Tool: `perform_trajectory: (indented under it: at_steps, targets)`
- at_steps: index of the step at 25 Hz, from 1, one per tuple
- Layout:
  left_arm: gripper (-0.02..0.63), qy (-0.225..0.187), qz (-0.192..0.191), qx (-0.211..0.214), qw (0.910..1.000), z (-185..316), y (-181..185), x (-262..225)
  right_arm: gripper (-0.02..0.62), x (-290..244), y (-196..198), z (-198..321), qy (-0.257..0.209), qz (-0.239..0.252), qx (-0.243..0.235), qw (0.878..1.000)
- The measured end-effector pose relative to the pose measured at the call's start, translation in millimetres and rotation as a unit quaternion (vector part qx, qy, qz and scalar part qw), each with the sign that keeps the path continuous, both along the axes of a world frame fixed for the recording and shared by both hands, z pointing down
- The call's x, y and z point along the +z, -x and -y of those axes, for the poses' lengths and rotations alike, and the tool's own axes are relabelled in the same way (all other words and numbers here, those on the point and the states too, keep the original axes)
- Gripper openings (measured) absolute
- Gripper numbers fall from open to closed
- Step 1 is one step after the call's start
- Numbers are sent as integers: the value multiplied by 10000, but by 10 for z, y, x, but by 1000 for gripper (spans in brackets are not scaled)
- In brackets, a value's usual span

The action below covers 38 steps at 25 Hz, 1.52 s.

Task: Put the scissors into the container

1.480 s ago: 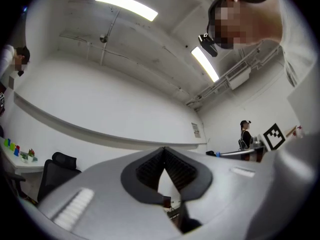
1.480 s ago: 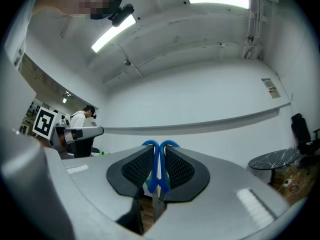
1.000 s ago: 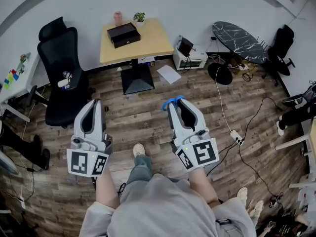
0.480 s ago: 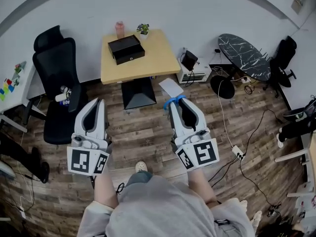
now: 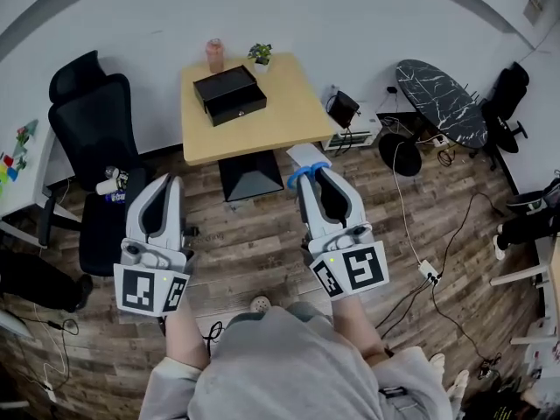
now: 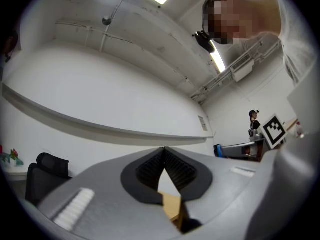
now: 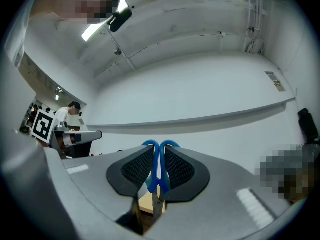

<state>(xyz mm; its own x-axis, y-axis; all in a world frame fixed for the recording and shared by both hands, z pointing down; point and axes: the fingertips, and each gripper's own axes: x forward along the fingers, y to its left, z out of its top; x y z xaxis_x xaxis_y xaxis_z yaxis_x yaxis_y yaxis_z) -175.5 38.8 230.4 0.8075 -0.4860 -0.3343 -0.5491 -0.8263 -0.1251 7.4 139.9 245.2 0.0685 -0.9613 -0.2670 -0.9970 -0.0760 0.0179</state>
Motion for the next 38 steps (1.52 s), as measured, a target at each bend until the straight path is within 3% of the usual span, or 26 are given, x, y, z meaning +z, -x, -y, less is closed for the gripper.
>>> perform_trajectory:
  at_steps: [5,16,26,38]
  targets:
    - [55,383,-209,17,9990,273,1,166,74,65,-19,188,99,-8,43,9999]
    - [55,445,-364,-422,9975,873,33,169,74,108,-262,854,72,93,-149,9998]
    - [55,361,-266,-676,9967,1660,-628,38,74,-10,-953,1725,-24,137,-397,9991]
    - [55,308,-271,-1168,9923,2536,-1369,-16,74,-144,-1694,2876,-3,-16,-1016,9948]
